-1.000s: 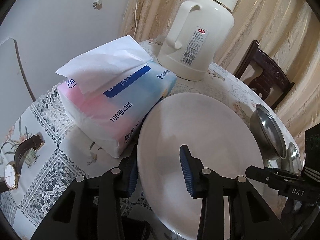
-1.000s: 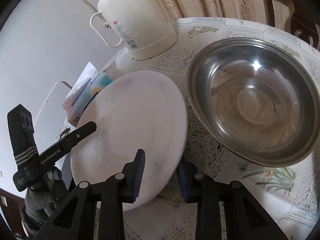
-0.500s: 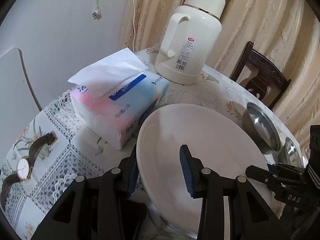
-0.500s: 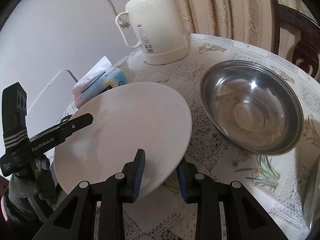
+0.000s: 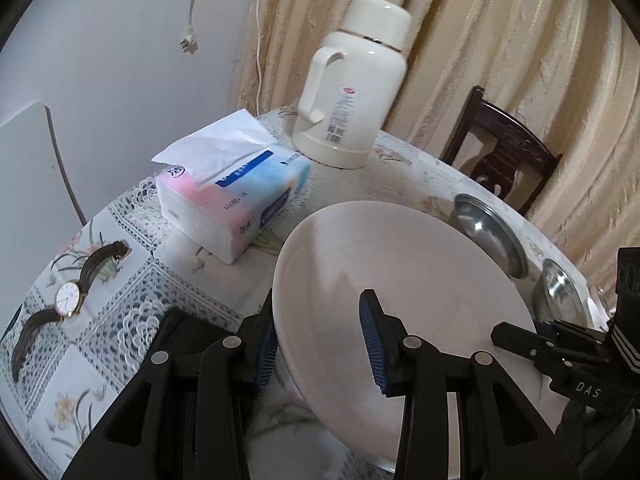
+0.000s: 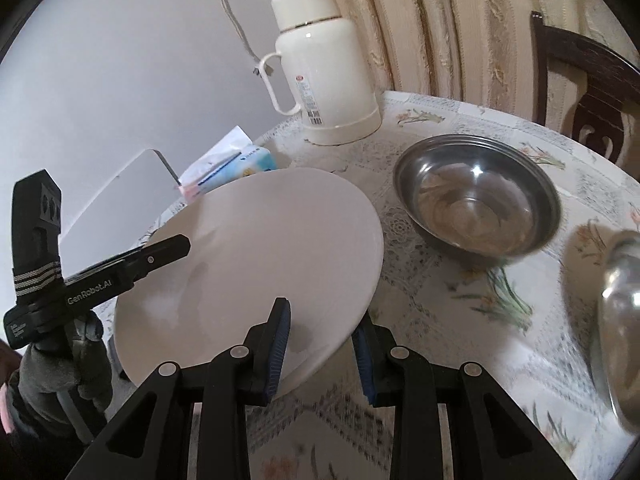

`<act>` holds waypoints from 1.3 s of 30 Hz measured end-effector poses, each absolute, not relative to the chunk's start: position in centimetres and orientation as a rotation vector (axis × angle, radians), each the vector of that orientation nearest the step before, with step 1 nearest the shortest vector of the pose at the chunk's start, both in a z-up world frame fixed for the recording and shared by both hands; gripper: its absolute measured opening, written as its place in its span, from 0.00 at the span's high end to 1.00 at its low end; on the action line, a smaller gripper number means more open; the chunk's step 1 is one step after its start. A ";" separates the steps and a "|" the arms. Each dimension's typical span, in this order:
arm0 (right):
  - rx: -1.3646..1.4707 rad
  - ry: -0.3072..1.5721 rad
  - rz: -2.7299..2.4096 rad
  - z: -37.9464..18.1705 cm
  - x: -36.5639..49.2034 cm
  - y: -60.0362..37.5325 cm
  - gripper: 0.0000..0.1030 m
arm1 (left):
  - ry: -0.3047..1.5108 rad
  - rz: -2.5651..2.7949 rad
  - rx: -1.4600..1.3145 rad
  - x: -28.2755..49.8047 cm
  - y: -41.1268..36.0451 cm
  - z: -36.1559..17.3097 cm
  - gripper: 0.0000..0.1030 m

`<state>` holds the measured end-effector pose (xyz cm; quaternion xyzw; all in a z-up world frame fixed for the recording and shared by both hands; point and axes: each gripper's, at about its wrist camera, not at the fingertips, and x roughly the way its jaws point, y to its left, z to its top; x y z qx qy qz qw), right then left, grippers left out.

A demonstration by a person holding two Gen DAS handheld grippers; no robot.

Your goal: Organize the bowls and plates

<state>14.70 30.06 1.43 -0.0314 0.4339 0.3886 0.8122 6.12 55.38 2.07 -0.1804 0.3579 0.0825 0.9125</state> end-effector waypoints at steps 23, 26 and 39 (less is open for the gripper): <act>0.140 0.855 0.691 2.6 7.3 14.6 0.68 | 0.774 -0.055 -0.325 2.2 40.9 2.4 0.61; 0.161 0.855 0.684 2.5 6.7 13.2 0.68 | 0.763 -0.070 -0.292 2.0 39.2 2.9 0.61; 0.226 0.875 0.641 0.7 4.7 8.6 0.68 | 0.814 -0.119 -0.260 0.6 34.9 1.5 0.61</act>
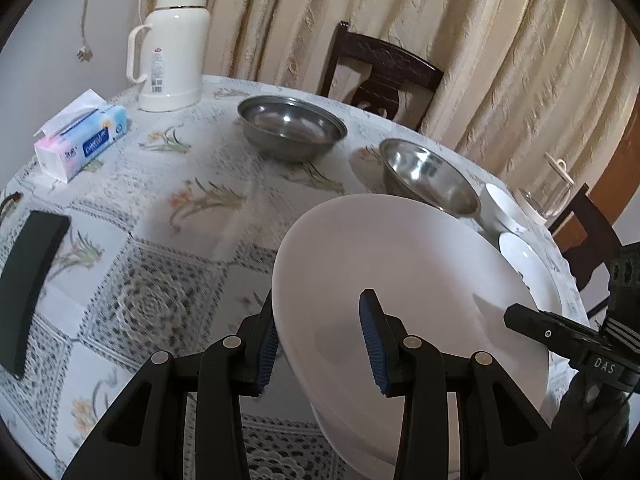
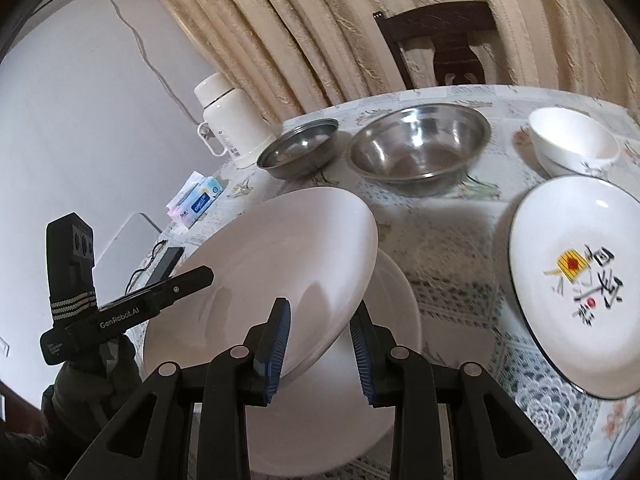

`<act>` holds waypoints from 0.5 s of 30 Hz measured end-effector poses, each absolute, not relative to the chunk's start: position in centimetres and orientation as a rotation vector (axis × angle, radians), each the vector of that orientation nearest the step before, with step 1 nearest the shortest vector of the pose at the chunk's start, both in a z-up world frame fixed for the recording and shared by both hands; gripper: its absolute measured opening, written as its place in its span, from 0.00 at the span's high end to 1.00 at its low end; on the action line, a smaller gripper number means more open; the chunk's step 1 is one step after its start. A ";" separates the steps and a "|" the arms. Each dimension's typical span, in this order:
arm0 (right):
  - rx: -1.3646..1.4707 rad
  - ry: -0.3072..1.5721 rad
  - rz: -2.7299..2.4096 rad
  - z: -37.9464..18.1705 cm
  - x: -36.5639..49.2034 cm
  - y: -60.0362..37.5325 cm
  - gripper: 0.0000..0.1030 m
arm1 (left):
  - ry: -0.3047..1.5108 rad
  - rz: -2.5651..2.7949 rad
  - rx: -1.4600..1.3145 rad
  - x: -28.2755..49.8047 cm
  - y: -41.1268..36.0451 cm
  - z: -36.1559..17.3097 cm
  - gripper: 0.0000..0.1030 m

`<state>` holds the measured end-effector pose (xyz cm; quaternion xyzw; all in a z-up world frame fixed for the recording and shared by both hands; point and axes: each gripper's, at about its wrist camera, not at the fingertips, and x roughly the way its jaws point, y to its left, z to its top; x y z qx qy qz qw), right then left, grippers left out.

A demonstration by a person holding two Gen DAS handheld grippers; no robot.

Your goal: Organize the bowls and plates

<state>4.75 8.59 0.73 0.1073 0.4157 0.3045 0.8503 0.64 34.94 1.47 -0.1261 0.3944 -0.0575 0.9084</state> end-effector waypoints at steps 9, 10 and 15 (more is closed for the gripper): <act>0.230 0.879 0.633 0.1 3.9 7.6 0.68 | 0.849 -0.111 -0.211 0.0 33.3 0.3 0.61; 0.228 0.878 0.632 0.1 3.8 7.5 0.68 | 0.850 -0.110 -0.205 0.0 33.1 0.2 0.61; 0.226 0.886 0.627 -0.3 3.7 7.3 0.68 | 0.859 -0.109 -0.193 -0.2 32.9 -0.2 0.61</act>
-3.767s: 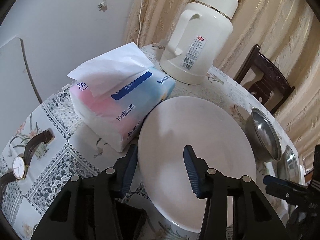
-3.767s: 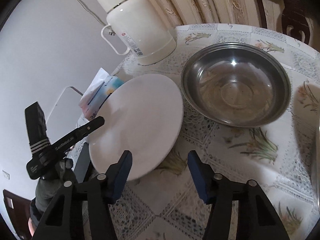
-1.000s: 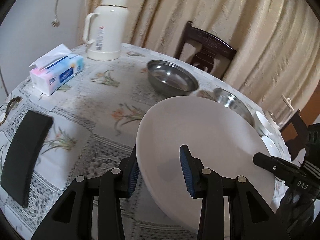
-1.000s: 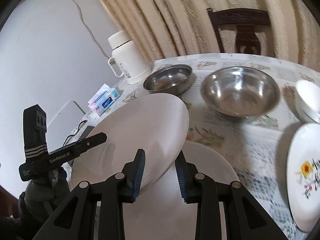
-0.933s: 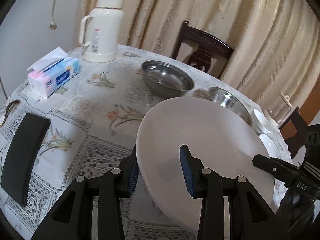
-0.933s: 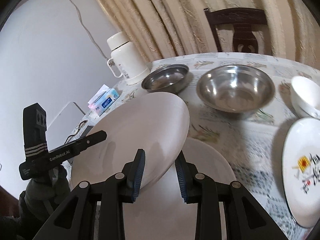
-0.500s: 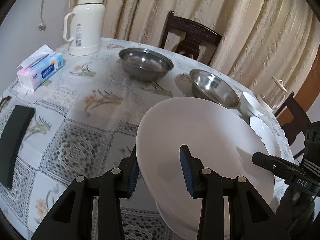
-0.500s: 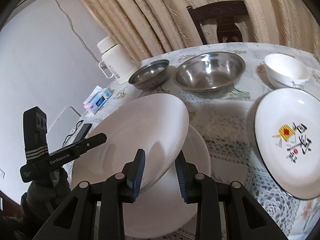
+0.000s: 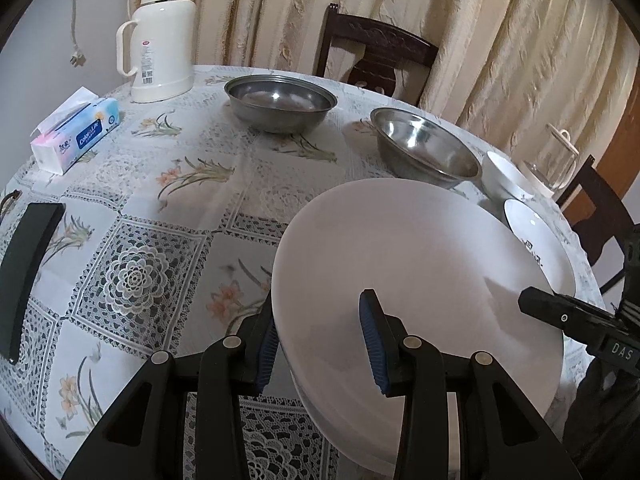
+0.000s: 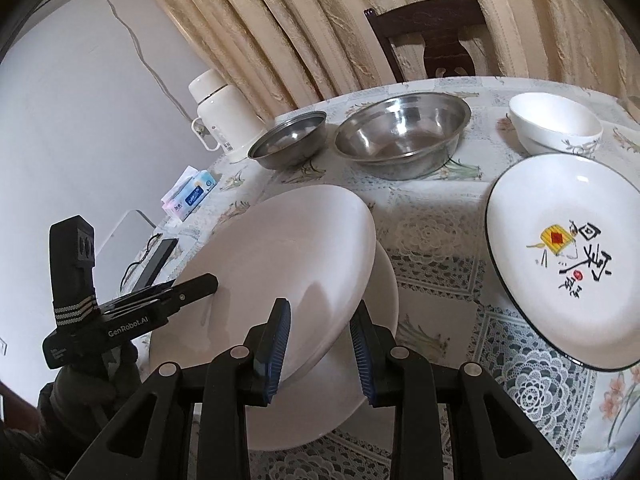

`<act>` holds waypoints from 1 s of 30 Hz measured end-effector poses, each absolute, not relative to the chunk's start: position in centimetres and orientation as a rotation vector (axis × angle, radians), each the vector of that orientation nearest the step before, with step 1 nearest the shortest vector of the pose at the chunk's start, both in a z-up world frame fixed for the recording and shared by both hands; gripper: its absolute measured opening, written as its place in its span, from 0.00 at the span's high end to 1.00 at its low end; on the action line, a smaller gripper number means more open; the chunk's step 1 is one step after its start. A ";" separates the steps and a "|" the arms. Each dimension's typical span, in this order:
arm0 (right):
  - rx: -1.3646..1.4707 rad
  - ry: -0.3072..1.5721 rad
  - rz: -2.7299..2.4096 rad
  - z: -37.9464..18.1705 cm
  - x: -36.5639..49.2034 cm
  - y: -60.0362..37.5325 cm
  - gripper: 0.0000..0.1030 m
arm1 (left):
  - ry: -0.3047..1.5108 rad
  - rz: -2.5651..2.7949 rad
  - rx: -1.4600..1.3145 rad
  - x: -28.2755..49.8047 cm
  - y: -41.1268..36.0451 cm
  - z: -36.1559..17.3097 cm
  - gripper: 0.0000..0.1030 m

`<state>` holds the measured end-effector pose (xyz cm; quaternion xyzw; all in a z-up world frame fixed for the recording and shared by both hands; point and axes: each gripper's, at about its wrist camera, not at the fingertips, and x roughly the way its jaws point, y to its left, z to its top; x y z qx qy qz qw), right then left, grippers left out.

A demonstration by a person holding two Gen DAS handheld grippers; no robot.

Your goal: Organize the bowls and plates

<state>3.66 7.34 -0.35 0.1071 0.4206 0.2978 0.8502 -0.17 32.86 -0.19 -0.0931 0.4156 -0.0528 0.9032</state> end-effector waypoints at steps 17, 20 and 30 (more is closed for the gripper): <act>0.192 0.889 0.583 -1.0 2.9 7.0 0.68 | 0.856 -0.115 -0.178 -0.3 32.6 -0.4 0.61; 0.188 0.890 0.583 -1.0 2.8 7.1 0.68 | 0.867 -0.111 -0.174 -0.1 32.5 -0.9 0.59; 0.179 0.905 0.560 -0.6 2.4 7.0 0.68 | 0.879 -0.068 -0.181 0.4 33.6 -1.7 0.54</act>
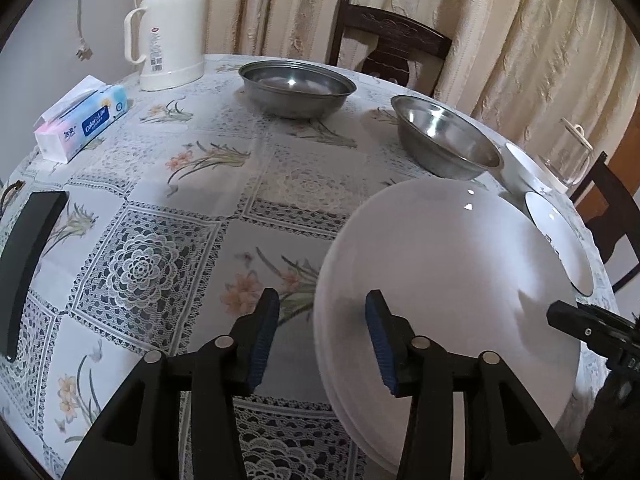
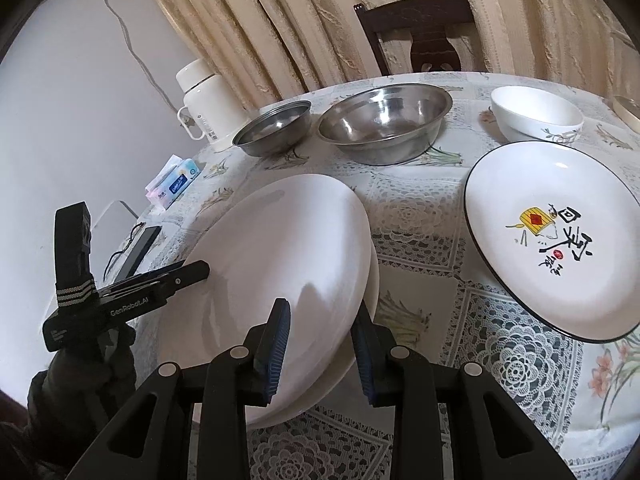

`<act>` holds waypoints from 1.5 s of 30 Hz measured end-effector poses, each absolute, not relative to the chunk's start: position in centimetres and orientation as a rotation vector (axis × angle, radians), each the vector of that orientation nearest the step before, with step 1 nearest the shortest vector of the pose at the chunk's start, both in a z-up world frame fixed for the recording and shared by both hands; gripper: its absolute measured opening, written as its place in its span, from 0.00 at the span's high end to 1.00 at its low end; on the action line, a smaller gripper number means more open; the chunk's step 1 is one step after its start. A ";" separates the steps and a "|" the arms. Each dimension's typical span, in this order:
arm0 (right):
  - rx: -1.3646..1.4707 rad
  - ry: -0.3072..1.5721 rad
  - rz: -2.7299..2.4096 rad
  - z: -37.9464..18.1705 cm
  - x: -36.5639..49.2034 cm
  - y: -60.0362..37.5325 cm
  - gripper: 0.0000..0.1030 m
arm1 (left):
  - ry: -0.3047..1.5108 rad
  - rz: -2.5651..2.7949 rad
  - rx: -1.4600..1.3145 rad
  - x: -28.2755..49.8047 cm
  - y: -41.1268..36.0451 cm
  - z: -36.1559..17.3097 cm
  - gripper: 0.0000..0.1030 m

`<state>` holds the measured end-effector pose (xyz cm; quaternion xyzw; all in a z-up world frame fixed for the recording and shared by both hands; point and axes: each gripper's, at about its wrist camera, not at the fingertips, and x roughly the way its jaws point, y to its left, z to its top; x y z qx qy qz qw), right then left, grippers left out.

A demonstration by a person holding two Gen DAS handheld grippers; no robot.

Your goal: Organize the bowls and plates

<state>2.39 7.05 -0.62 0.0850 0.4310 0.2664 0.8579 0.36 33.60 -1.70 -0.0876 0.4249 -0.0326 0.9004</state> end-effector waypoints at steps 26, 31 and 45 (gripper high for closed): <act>0.201 0.944 0.454 -2.2 2.8 5.6 0.60 | 0.872 -0.033 -0.162 0.5 34.1 -1.8 0.41; 0.214 0.937 0.445 -2.5 2.9 5.1 0.51 | 0.871 -0.019 -0.148 0.4 33.9 -1.7 0.40; 0.296 0.930 0.479 -2.8 2.8 3.8 0.50 | 0.837 0.037 -0.064 0.1 32.4 -0.4 0.40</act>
